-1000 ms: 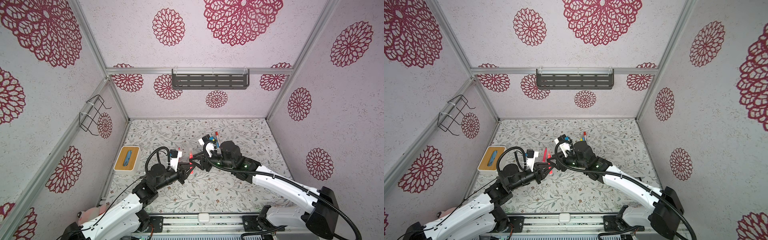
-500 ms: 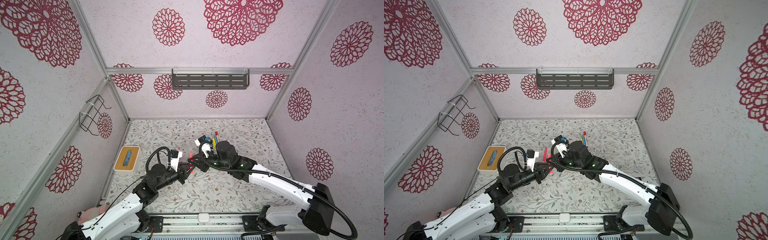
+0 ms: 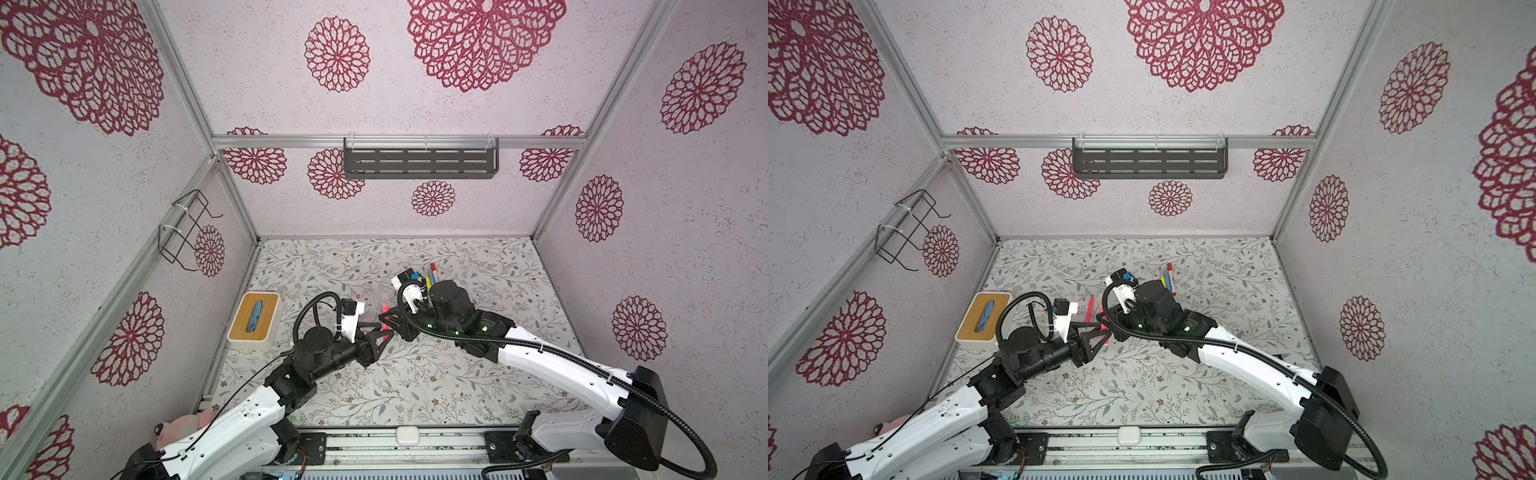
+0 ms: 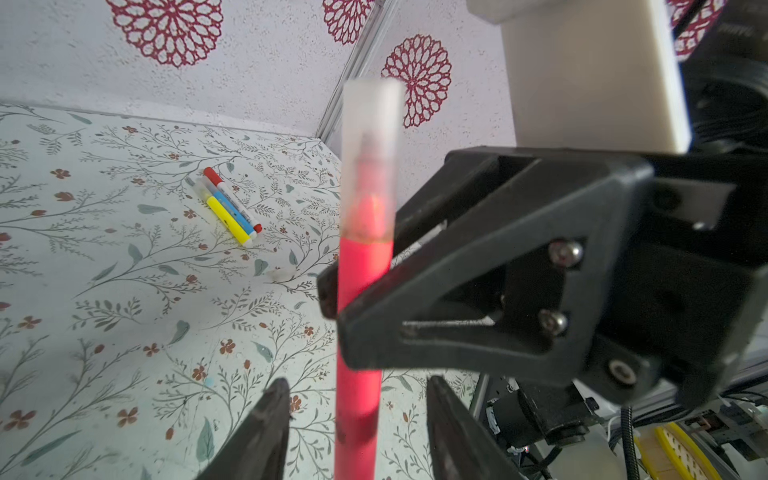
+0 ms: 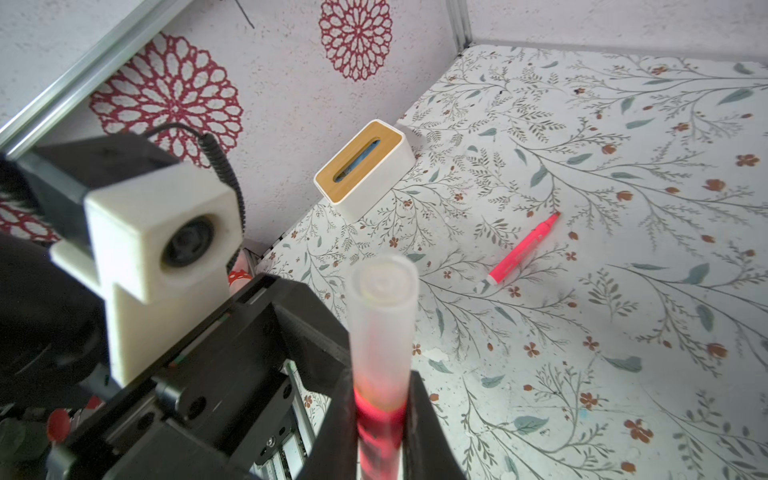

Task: Insert the pens into the pen caps
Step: 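Grip the capped pink highlighter with the right gripper while the left gripper opens, then carry the capped pink highlighter with the right gripper beside the yellow, blue, red markers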

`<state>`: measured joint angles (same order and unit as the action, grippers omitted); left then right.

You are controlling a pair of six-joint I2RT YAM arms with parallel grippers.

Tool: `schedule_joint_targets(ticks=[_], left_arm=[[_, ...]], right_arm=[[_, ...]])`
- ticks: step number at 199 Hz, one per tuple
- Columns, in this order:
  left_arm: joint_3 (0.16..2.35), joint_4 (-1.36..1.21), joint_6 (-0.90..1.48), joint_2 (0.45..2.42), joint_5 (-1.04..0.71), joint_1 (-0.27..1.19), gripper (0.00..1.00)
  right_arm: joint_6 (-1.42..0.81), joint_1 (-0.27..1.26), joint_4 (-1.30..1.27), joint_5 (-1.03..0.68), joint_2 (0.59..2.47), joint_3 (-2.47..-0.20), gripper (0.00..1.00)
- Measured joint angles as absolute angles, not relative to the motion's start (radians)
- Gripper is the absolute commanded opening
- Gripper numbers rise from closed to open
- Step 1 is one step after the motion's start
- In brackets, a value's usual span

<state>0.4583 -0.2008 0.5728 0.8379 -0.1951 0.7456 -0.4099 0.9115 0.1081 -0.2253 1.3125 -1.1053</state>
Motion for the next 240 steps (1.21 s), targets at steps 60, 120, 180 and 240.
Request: schedule_joint_targets(ticks=[60, 120, 180, 240], left_arm=[[0.458, -0.130, 0.572, 0.787, -0.136, 0.746, 0.58], [0.459, -0.035, 0.572, 0.757, -0.003, 0.746, 0.58], [0.459, -0.001, 0.572, 0.736, 0.049, 0.746, 0.59], [0.459, 0.019, 0.574, 0.697, 0.073, 0.746, 0.59]], right_arm=[[-0.401, 0.819, 0.275, -0.117, 1.389, -1.226, 0.05], [-0.338, 0.680, 0.454, -0.091, 1.659, -1.376, 0.04], [-0.254, 0.625, 0.635, -0.002, 2.009, -1.698, 0.03], [-0.227, 0.603, 0.781, 0.060, 2.266, -1.979, 0.03]])
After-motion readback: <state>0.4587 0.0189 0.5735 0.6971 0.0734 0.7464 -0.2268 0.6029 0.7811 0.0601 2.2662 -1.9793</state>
